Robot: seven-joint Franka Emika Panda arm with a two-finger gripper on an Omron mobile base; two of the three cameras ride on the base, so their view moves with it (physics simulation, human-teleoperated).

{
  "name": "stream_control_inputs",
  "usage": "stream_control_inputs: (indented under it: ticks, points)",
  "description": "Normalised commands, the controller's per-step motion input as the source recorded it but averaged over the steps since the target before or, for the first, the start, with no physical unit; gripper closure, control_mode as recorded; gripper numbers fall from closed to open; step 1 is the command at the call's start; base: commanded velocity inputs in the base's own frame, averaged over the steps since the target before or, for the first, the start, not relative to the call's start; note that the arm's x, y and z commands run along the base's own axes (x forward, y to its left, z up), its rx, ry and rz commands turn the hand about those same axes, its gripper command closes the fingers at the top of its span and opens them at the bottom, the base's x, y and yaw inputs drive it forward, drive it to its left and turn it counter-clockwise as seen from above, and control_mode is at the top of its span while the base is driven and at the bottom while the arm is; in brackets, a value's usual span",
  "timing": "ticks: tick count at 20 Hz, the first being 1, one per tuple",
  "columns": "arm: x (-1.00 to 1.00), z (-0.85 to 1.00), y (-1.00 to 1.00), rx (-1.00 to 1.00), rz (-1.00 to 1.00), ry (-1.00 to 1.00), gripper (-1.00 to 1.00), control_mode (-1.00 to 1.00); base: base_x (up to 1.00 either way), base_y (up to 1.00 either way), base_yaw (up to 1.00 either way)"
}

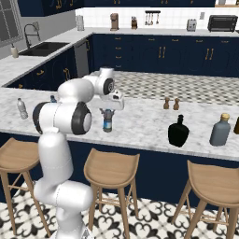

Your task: Move the plastic bottles in the middle to the plastics group, and the glass bottles in the middle to the glass group.

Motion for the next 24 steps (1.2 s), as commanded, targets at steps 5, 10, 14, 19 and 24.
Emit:
stream_control_inputs:
  ticks: [5,10,14,19,24]
  points:
    - [0.03,0.13,0.30,-0.02,0.00,-0.04,1.00,-1.00,0.00,0.00,0.00]
    - [0.14,-0.26,0.53,-0.15,0.05,-0.04,1.00,-1.00,0.00,0.00,0.00]
    - [0.02,-0.01,0.30,0.02,0.04,-0.01,1.00,-1.00,0.00,0.00,0.00]
    - [0.18,0.07,0.27,0.05,0.02,0.00,1.00,-1.00,0.00,0.00,0.00]
    - [0.01,0.13,0.72,0.00,0.00,-0.03,1.00,-1.00,0.00,0.00,0.00]
